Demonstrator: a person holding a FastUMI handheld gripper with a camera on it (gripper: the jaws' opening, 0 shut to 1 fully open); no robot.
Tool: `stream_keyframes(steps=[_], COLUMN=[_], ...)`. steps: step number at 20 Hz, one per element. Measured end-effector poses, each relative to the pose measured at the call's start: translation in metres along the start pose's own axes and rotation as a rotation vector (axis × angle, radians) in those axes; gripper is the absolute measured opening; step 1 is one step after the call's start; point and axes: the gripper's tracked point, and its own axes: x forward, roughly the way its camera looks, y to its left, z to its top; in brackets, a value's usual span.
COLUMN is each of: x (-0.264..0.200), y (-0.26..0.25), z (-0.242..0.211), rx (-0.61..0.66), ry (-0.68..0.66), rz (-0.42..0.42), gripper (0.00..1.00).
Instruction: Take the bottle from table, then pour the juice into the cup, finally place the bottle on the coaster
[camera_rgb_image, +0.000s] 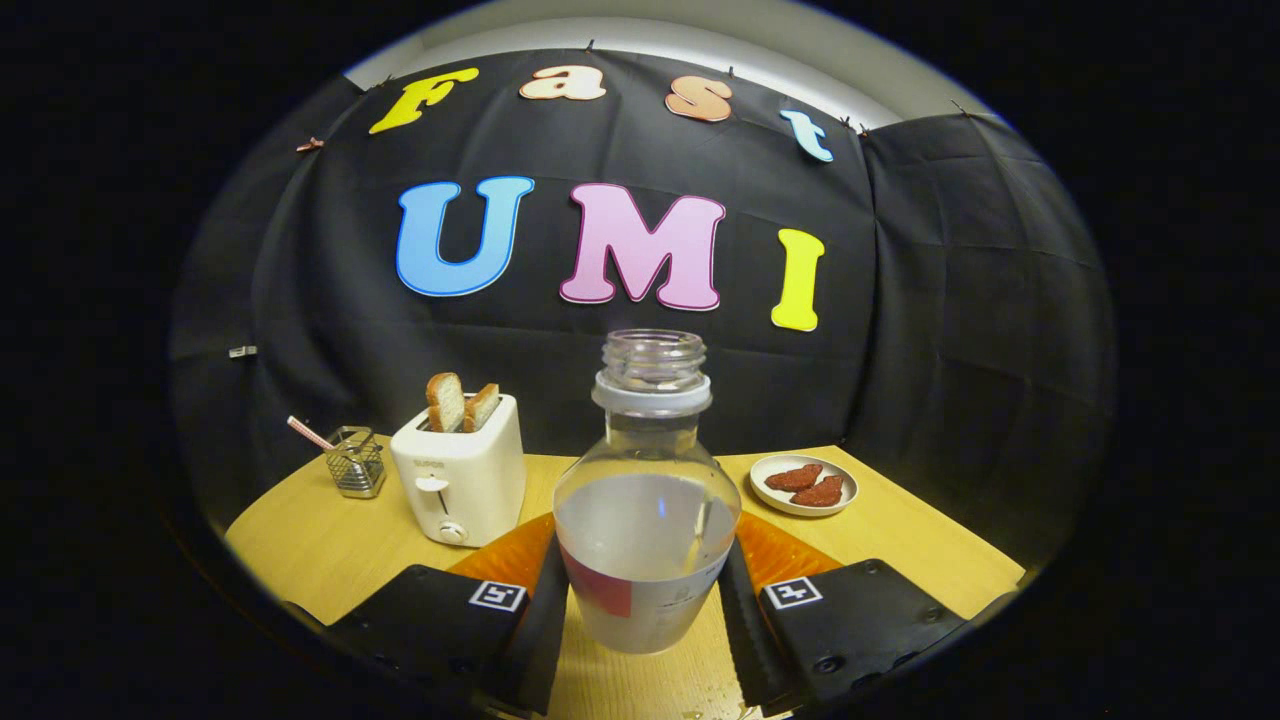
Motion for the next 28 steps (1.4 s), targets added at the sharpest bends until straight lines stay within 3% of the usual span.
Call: stream_keyframes(steps=[10,21,28], x=[0.087,0.120,0.114], y=[0.021,0.003,0.001], z=[-0.050,-0.088,-0.093], rx=[-0.092,0.019,0.009], ry=[0.020,0.097,0.094], rz=[0.014,-0.043,-0.050], gripper=[0.72,0.73,0.77])
